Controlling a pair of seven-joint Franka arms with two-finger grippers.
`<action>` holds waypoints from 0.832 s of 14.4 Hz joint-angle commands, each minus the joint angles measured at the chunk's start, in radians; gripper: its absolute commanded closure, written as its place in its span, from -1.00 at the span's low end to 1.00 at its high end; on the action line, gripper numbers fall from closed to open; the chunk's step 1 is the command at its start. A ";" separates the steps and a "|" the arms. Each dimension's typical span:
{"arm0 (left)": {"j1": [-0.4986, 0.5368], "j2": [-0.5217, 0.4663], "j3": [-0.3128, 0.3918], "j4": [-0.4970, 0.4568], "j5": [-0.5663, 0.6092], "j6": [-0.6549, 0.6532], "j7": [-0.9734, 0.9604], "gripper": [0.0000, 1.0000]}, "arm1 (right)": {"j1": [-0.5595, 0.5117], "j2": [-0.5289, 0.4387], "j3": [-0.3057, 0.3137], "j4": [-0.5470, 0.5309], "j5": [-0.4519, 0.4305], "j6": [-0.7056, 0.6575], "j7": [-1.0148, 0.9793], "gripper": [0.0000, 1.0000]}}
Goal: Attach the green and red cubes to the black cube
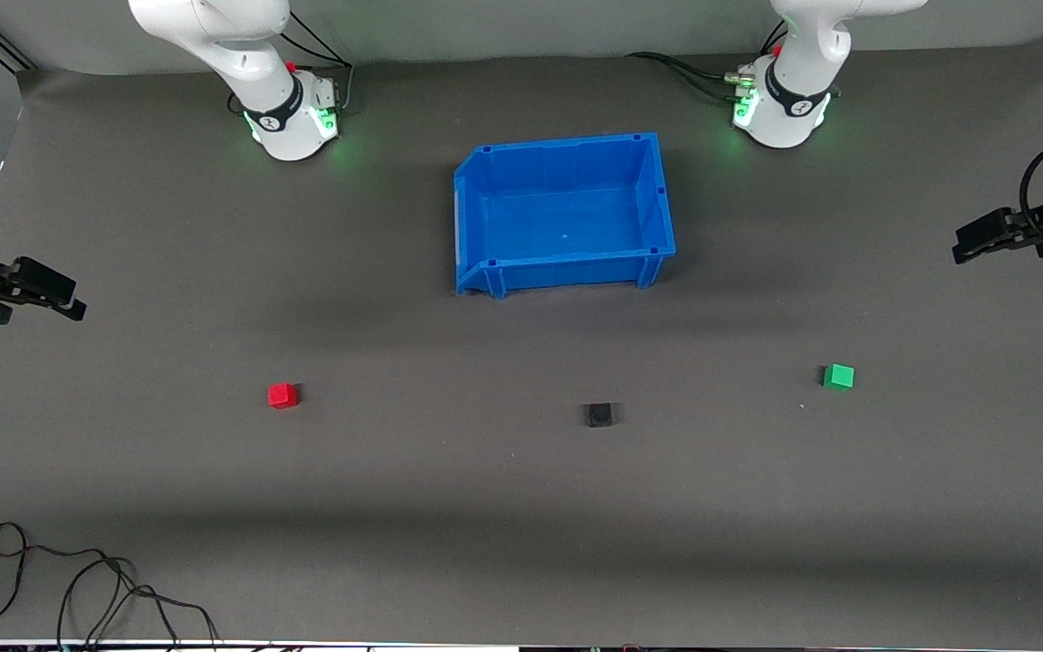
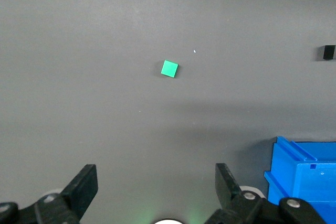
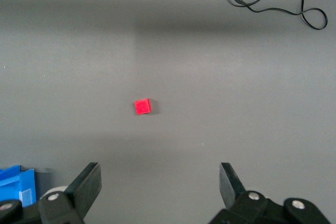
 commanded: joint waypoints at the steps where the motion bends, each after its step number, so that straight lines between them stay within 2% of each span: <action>1: -0.003 -0.006 0.000 0.005 -0.012 0.027 0.015 -1.00 | 0.005 0.003 -0.002 0.015 -0.006 -0.002 -0.018 -1.00; 7: -0.009 -0.004 -0.004 -0.007 -0.012 0.061 0.016 -1.00 | 0.007 0.010 0.000 0.018 -0.006 -0.001 -0.010 -1.00; 12: 0.003 0.009 -0.006 -0.055 -0.010 0.115 0.013 -1.00 | 0.007 0.011 0.000 0.019 -0.005 0.004 -0.003 -1.00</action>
